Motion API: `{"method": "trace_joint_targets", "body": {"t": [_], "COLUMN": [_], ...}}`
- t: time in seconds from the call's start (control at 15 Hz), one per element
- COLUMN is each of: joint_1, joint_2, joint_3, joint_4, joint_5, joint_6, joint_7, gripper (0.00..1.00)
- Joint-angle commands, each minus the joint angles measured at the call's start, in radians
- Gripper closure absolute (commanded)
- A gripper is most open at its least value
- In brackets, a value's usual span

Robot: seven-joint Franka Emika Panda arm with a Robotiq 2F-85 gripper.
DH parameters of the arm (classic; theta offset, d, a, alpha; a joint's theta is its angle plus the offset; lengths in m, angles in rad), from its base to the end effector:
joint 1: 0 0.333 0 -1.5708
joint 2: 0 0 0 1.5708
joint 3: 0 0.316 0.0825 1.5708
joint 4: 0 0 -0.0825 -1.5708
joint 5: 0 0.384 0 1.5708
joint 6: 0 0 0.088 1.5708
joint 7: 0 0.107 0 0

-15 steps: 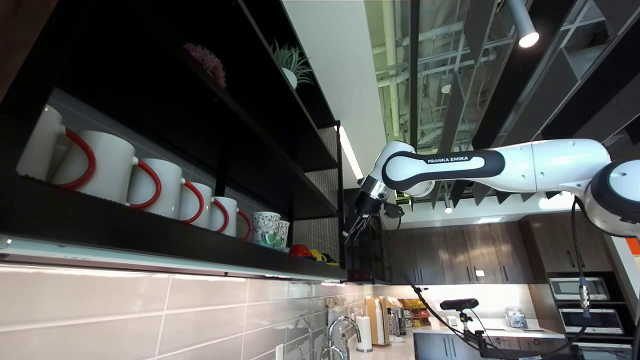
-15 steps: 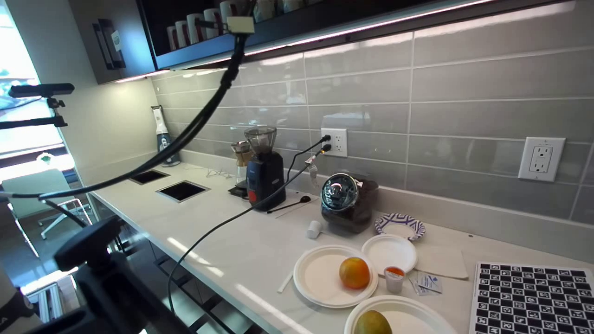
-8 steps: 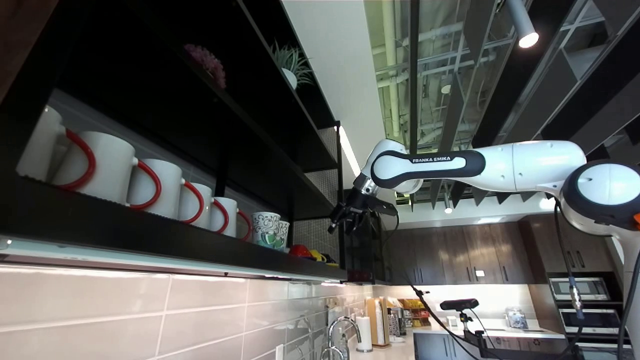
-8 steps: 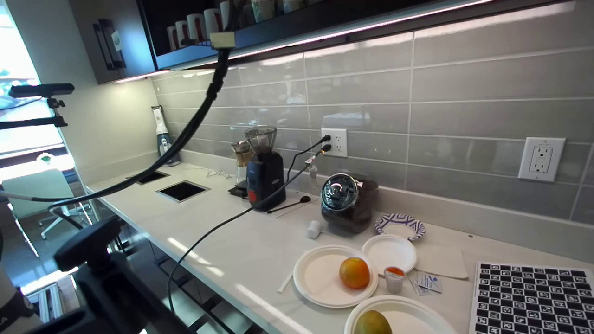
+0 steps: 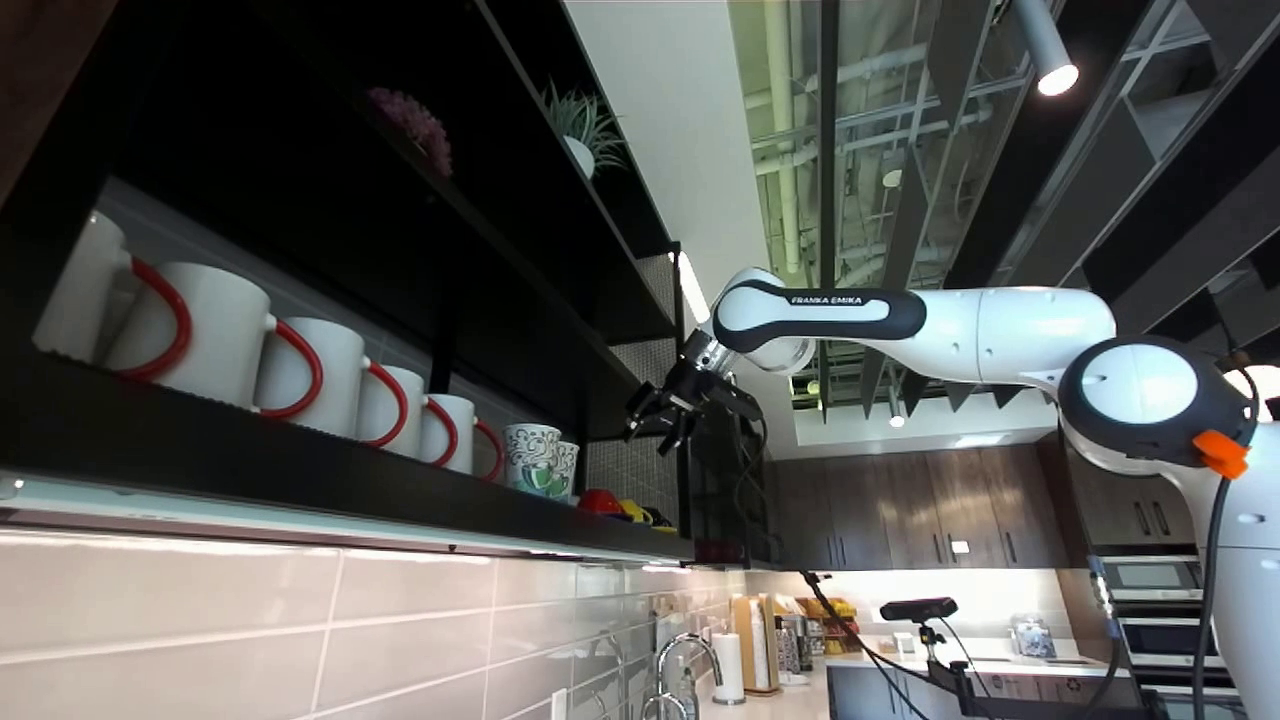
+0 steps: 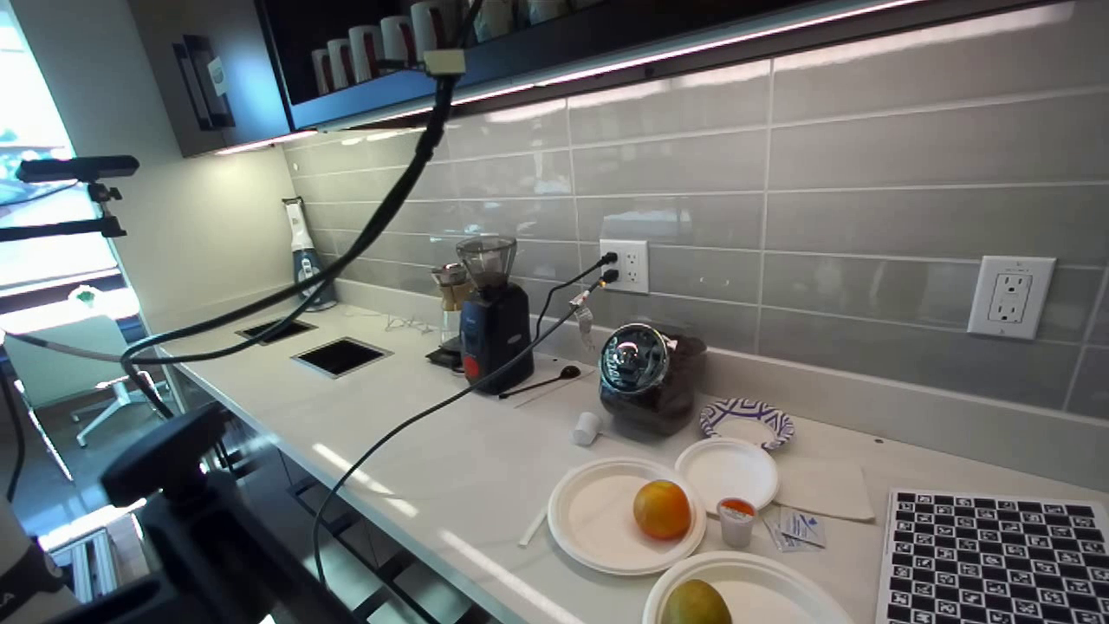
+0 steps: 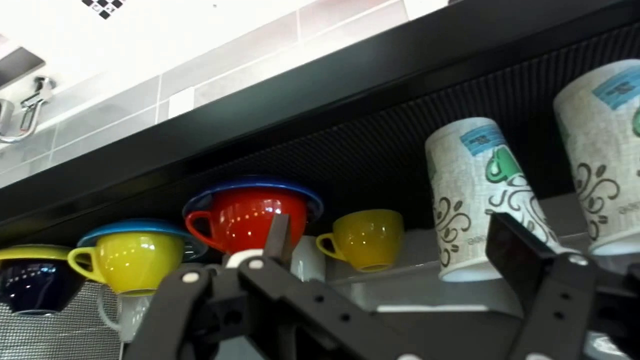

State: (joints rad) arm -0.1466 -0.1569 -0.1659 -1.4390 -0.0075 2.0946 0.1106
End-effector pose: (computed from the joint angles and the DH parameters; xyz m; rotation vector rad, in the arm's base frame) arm 0.4872 -0.1703 0.8355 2.7656 -0.6057 1.2107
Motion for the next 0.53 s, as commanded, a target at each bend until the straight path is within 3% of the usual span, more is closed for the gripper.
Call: {"method": "trace_joint_targets", "body": {"t": [0.0, 0.47], "joint_1": [0.004, -0.009], "joint_2": [0.09, 0.182], "joint_3": [-0.015, -0.03], "joint_4": [0.151, 0.251], "joint_5": [0.106, 0.211], "joint_6": [-0.065, -0.055], "joint_7": [-0.018, -0.026], "gripper": [0.0, 0.0]}}
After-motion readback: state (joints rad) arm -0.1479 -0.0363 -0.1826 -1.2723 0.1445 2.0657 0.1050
